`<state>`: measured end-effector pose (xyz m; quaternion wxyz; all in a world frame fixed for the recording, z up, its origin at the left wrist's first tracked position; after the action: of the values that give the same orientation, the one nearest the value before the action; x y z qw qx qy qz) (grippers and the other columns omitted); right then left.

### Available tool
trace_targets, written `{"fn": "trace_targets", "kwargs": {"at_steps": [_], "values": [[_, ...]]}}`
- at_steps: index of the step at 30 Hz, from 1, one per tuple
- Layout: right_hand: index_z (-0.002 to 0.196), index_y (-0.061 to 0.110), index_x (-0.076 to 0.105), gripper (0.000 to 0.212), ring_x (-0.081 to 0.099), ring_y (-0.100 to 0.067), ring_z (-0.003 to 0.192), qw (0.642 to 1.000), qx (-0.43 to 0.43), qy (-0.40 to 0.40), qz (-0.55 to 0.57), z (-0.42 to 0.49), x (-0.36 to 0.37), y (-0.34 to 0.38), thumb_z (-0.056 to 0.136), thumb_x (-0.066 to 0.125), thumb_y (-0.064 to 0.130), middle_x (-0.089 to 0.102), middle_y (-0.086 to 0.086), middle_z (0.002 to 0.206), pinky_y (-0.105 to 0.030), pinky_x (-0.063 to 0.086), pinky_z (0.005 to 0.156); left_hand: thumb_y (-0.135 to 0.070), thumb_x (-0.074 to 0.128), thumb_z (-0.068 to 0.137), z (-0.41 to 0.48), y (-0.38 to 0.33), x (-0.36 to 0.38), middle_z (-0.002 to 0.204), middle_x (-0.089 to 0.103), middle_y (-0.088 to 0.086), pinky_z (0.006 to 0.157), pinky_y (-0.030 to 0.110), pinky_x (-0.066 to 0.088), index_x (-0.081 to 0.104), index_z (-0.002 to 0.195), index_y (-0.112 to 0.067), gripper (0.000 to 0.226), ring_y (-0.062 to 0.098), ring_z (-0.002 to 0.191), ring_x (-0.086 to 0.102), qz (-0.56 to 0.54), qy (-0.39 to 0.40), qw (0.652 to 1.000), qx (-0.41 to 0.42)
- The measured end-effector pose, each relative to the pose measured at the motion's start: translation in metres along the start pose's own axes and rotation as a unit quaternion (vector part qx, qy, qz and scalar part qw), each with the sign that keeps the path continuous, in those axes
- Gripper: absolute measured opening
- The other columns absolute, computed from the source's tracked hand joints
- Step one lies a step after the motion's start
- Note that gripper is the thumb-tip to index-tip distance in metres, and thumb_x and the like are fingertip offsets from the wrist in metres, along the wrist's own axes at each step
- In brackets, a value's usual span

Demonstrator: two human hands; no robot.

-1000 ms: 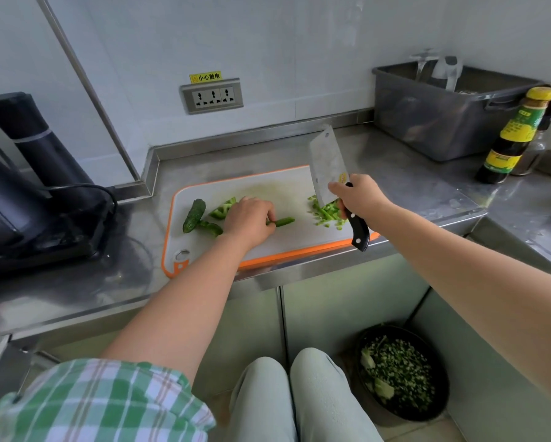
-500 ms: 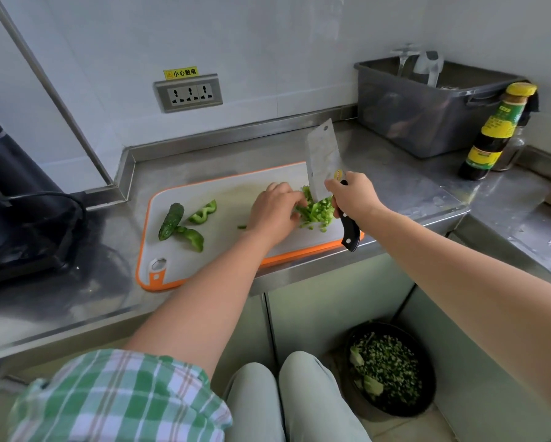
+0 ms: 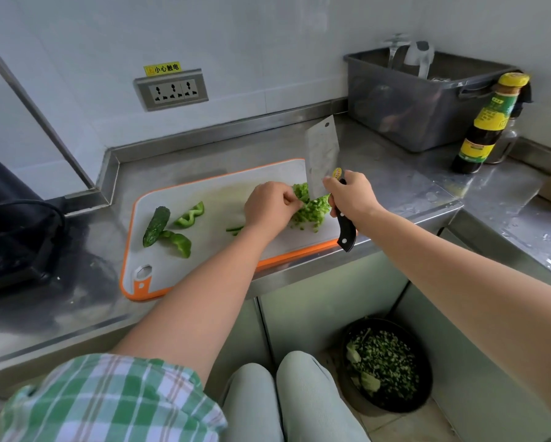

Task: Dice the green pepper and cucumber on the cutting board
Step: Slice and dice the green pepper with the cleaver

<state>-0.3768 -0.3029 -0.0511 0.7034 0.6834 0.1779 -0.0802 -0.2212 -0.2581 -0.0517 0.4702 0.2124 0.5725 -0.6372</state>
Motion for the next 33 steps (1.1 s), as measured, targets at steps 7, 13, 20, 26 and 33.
{"fn": "trace_targets", "kwargs": {"at_steps": [7,13,20,26,33], "values": [[0.071,0.012,0.044,0.023,0.046,-0.015,0.04,0.999,-0.024,0.031,-0.015,-0.01,0.022,0.009,0.092,0.048,0.02,0.052,-0.005,0.054,-0.03,0.044,0.055,-0.026,0.073,0.082,-0.015,0.053,-0.048,0.076,0.066,-0.004,0.063,0.025,0.043,0.075,0.081,-0.021,0.005,0.02,0.083,0.063,0.078,-0.033,0.996,-0.017],[0.072,0.012,0.043,0.022,0.046,-0.016,0.038,0.998,-0.024,0.051,0.002,-0.018,0.034,0.012,0.092,0.047,0.019,0.05,-0.007,0.055,-0.03,0.042,0.054,-0.021,0.064,0.089,-0.026,0.07,-0.05,0.106,0.063,0.005,0.078,0.033,0.043,0.071,0.112,-0.023,0.025,0.027,0.109,0.05,0.163,-0.004,0.987,0.005],[0.071,0.012,0.044,0.021,0.048,-0.019,0.044,1.0,-0.017,0.007,-0.001,-0.011,0.017,0.009,0.091,0.046,0.019,0.052,-0.006,0.054,-0.035,0.047,0.06,-0.008,0.061,0.083,-0.017,0.002,-0.016,0.097,0.058,0.001,0.078,0.031,0.039,0.074,0.101,-0.029,0.029,0.022,0.103,0.049,0.105,0.039,0.984,0.141],[0.078,0.009,0.045,0.018,0.049,-0.016,0.04,1.0,0.0,0.003,-0.001,-0.004,0.006,-0.001,0.092,0.048,0.022,0.052,-0.004,0.058,-0.03,0.044,0.055,-0.004,0.061,0.084,-0.008,-0.009,0.005,0.1,0.056,0.0,0.077,0.029,0.035,0.073,0.102,-0.026,0.03,0.022,0.108,0.047,0.149,0.048,0.971,0.18],[0.082,0.009,0.046,0.017,0.049,-0.016,0.039,1.0,0.004,0.007,0.004,-0.003,0.004,-0.002,0.093,0.048,0.021,0.052,-0.005,0.06,-0.03,0.045,0.055,-0.021,0.068,0.086,-0.001,-0.007,0.001,0.101,0.059,-0.001,0.08,0.029,0.034,0.073,0.097,-0.023,0.013,0.022,0.105,0.047,0.152,0.013,0.97,0.192]]}}
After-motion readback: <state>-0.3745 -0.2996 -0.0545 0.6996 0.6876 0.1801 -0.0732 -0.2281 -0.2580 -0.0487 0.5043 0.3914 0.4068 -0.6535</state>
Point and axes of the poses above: each hand's wrist, its own z-axis towards the middle knuckle, its own x-axis out of the palm, y = z × x, the point moved 6 cm from there along z, towards the middle knuckle
